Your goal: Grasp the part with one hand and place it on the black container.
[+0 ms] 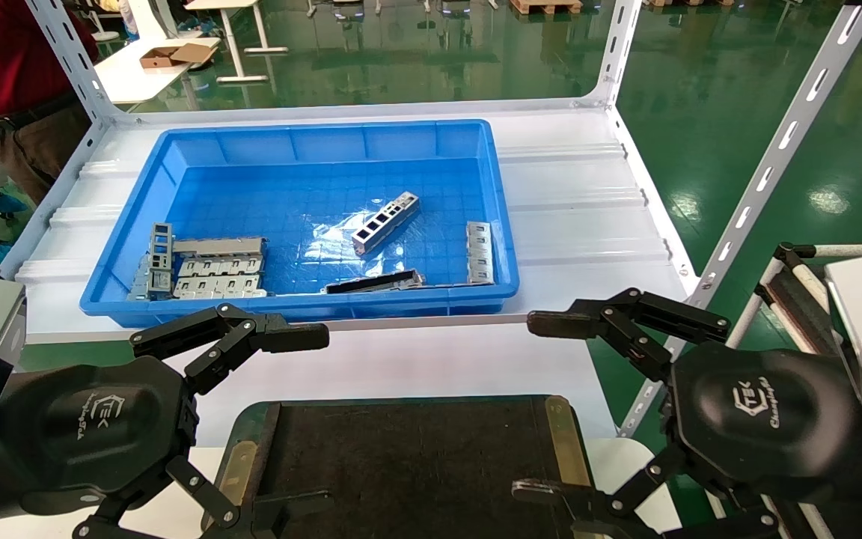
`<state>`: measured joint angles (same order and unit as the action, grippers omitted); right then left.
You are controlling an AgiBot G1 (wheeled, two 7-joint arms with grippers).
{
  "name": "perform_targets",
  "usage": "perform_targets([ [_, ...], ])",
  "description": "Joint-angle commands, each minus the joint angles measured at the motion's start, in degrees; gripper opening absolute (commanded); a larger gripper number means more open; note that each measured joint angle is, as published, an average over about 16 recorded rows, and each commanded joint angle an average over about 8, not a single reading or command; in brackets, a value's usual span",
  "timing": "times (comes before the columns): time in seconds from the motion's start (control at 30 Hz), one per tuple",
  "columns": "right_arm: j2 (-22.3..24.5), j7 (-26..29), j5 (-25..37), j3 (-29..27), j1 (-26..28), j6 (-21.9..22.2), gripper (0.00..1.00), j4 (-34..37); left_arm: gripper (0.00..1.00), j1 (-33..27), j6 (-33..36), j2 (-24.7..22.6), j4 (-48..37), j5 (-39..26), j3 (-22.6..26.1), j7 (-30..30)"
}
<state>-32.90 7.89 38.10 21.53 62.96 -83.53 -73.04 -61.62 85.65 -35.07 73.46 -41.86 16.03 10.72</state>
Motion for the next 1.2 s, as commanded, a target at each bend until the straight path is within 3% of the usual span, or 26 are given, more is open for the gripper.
perform_targets([
  [0.03, 0.0, 0.0, 0.0, 0.0, 0.0, 0.0, 1.0, 0.0, 1.0, 0.0, 0.0, 0.0, 0.0, 0.0, 0.0, 0.0],
  [1.2, 0.0, 0.0, 0.0, 0.0, 0.0, 0.0, 1.0, 0.0, 1.0, 0.0, 0.0, 0.0, 0.0, 0.0, 0.0, 0.0],
])
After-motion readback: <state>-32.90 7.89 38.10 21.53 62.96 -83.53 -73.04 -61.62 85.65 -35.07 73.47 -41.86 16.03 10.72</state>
